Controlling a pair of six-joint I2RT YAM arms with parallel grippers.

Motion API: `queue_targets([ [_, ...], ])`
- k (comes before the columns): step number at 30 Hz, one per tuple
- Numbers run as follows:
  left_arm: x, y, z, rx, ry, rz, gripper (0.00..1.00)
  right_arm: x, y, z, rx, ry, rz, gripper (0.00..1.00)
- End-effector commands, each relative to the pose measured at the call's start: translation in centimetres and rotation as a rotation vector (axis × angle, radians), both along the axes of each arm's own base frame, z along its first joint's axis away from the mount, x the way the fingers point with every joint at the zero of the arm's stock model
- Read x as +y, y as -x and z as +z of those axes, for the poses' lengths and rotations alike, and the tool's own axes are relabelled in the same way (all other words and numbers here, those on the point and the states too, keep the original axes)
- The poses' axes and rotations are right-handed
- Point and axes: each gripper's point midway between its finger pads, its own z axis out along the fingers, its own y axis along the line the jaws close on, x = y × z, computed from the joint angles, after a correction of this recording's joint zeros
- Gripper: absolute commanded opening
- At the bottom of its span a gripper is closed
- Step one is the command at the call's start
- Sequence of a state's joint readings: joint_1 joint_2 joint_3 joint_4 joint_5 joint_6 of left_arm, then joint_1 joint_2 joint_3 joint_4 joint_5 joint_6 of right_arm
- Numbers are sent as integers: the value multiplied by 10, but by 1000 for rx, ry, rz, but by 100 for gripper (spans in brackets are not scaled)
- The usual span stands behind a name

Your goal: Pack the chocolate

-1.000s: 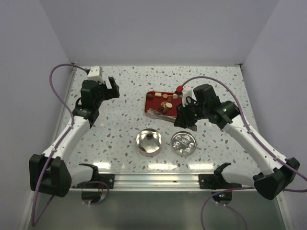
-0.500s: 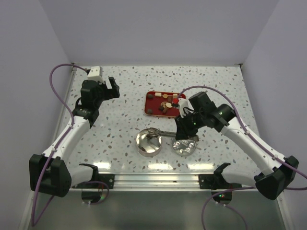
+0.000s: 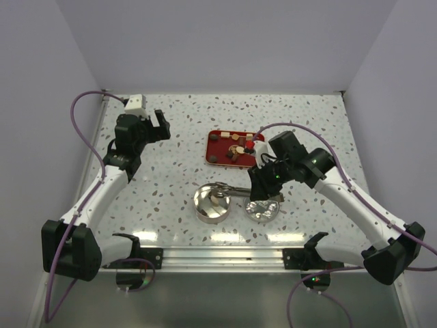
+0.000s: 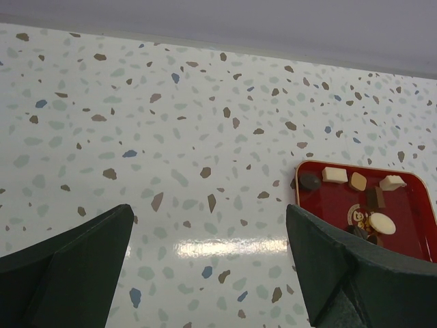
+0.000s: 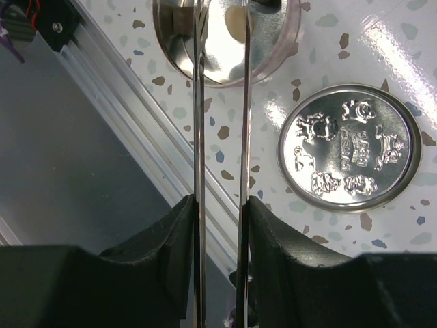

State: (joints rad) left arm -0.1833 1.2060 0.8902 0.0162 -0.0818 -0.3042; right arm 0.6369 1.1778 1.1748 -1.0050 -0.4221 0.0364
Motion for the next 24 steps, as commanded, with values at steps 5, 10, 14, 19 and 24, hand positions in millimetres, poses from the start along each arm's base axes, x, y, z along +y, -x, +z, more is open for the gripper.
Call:
queue_targets([
  [5, 0, -1, 17, -41, 18, -4, 100, 7, -3, 21, -44, -43, 21, 37],
  [10, 0, -1, 16, -39, 17, -2, 100, 7, -19, 26, -97, -38, -46, 37],
  [14, 0, -1, 18, -40, 17, -2, 100, 15, -34, 29, -133, -62, -82, 36],
  [19, 1, 0, 19, -43, 15, 2, 100, 26, -68, 23, -199, -53, -134, 36],
  [24, 1, 0, 20, -45, 14, 2, 100, 33, -104, 17, -249, -46, -202, 36],
])
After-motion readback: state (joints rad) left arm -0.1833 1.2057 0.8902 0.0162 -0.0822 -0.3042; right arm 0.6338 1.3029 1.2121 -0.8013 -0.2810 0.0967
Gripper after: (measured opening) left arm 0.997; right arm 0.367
